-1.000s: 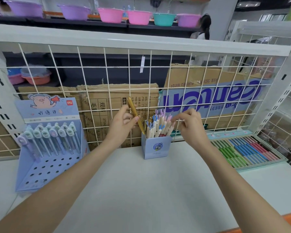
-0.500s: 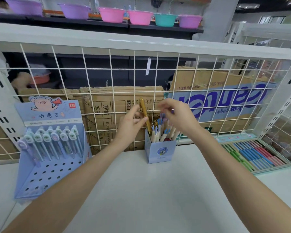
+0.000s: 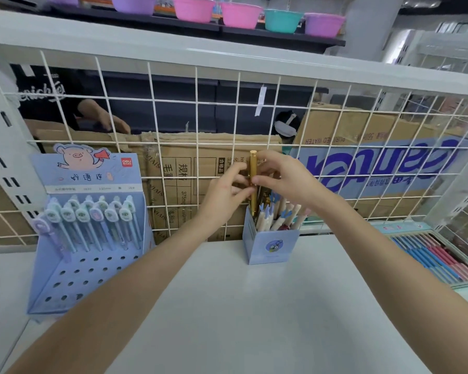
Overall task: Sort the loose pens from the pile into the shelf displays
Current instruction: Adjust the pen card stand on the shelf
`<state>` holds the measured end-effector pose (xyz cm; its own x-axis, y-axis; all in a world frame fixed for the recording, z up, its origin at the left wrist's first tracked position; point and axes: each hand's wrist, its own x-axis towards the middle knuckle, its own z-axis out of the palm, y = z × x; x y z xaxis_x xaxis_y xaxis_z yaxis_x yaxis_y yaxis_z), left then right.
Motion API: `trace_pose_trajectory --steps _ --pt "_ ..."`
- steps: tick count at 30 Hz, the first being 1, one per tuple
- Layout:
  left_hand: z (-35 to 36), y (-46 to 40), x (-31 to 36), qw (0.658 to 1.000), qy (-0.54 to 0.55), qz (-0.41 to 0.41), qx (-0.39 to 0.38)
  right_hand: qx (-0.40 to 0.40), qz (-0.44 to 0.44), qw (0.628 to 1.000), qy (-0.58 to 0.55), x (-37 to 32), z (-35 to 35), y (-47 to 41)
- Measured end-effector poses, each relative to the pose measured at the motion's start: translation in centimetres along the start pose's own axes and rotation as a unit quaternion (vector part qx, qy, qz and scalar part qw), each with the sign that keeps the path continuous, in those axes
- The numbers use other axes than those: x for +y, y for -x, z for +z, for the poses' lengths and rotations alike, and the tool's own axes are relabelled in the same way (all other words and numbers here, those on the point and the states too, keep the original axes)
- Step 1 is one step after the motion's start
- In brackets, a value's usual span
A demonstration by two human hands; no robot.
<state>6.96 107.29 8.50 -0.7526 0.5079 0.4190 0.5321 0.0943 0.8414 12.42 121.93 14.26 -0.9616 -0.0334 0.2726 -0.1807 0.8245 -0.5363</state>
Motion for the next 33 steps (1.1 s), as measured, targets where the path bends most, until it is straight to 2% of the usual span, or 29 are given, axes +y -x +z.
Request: trace_pose_trajectory --steps 2,5,9,15,18,21,24,28,33 --pt "0.5 0.2 -0.1 1.000 -0.005 0.007 -0.011 0.012 0.002 1.000 -0.024 0.3 -0.4 0.1" --pt "1.2 0.5 -1.0 0.999 -0.016 0.024 0.018 0.025 0.009 0.999 -0.023 0.8 -0.6 0.2" --pt "1.5 1.0 -2.3 0.991 -0.108 0.055 0.051 0.070 0.022 0.995 -0.067 1.2 -1.1 0.5" --pt "2.4 0.9 -2.6 0.989 -0.149 0.018 -0.017 0.158 -0.007 0.979 -0.130 0.8 -2.2 0.5" --pt "2.3 0.7 -2.5 0.990 -0.133 -0.006 -0.041 0.199 -0.021 0.972 -0.126 0.5 -2.8 0.6" --pt "1.9 0.6 -2.1 0.993 -0.083 -0.053 -0.063 0.183 -0.017 0.977 -0.112 0.6 -2.9 0.6" --pt "1.8 0.8 -2.0 0.992 -0.075 -0.064 -0.074 0.157 -0.011 0.981 -0.113 0.8 -2.6 0.6" --pt "1.7 1.3 -2.4 0.995 -0.011 -0.074 -0.060 0.144 -0.020 0.981 -0.132 0.8 -2.5 0.6" --pt "1.4 1.7 -2.7 0.990 0.066 -0.124 -0.020 0.098 -0.001 0.988 -0.123 0.9 -1.4 0.5"
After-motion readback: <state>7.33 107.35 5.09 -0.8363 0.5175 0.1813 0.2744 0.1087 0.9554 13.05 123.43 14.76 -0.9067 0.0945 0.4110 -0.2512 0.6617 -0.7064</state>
